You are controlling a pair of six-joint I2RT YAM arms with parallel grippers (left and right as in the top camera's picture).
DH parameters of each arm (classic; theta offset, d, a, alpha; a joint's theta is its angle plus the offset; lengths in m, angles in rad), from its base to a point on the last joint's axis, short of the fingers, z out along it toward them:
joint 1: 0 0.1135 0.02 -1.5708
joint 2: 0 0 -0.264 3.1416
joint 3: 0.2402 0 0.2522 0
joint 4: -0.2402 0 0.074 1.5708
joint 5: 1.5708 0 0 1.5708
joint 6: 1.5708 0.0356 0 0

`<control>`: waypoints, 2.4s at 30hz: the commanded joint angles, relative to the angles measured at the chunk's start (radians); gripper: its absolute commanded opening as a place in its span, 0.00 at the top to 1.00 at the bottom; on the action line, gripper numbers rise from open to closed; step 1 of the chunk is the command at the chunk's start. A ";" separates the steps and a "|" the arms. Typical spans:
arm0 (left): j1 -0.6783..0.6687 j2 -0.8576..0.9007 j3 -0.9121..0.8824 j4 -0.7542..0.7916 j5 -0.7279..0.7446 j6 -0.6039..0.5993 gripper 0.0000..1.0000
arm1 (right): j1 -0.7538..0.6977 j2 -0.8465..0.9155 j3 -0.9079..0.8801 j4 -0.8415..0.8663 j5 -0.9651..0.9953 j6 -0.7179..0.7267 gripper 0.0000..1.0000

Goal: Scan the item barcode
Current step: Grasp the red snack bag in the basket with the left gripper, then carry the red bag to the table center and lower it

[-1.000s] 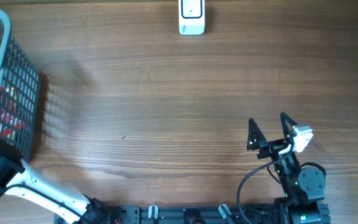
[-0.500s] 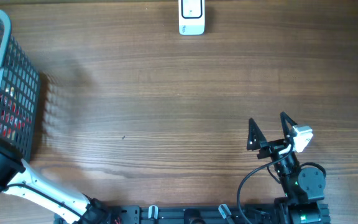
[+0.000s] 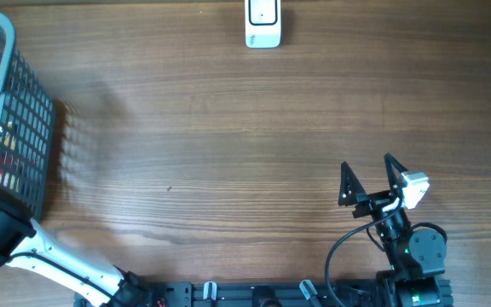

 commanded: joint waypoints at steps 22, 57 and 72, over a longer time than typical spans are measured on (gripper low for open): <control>-0.384 -0.586 0.136 -0.136 0.544 -0.026 0.96 | -0.006 -0.006 -0.001 0.006 0.010 -0.017 0.00; -1.375 -0.230 -0.474 0.100 -0.475 -0.476 0.53 | -0.006 -0.006 -0.001 0.006 0.010 -0.017 0.00; -1.228 -0.455 -0.366 -0.020 -0.415 -0.470 0.00 | -0.006 -0.006 -0.001 0.006 0.010 -0.016 0.00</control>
